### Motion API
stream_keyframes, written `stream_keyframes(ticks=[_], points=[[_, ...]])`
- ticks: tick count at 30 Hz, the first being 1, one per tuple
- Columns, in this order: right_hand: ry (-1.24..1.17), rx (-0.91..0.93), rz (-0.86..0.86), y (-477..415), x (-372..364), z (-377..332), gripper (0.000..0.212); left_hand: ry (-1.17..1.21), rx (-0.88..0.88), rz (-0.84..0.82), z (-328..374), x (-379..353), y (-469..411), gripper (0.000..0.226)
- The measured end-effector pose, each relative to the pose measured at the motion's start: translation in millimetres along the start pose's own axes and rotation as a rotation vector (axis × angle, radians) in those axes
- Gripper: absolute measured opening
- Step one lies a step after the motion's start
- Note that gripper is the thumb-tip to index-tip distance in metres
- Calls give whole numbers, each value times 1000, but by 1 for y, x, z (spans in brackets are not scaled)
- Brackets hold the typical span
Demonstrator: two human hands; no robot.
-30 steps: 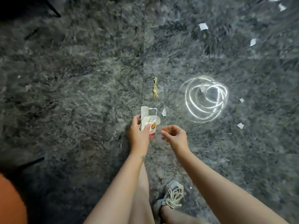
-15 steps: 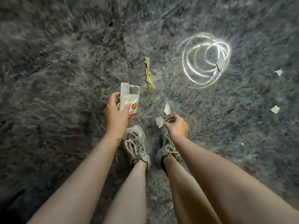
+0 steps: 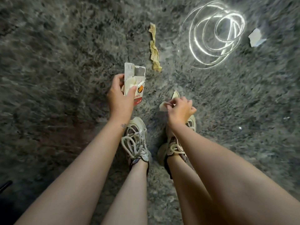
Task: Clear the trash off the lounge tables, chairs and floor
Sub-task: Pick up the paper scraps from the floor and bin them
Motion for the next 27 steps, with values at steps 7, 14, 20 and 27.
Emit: stream_keyframes(ticks=[7, 14, 20, 27], points=[[-142, -169, 41, -28, 17, 13, 4, -30, -19, -17, 21, -11, -8, 34], [-365, -127, 114, -43, 35, -12, 22, 29, -3, -1, 27, -12, -16, 34], [-637, 126, 169, -95, 62, -87, 32, 73, -18, 45, 40, -8, -29, 32], [-426, 14, 107, -108, 33, -95, 26, 68, -46, 74, 35, -7, -42, 33]])
Point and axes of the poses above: each hand's wrist, its own y-axis away from the middle knuckle, its own x-axis out of the back of the hand, z = x × y, the point moved 5 cm from there along -y, towards the middle knuckle, and after that the axes turned 14 degrees about x, right-handed, at the moved point
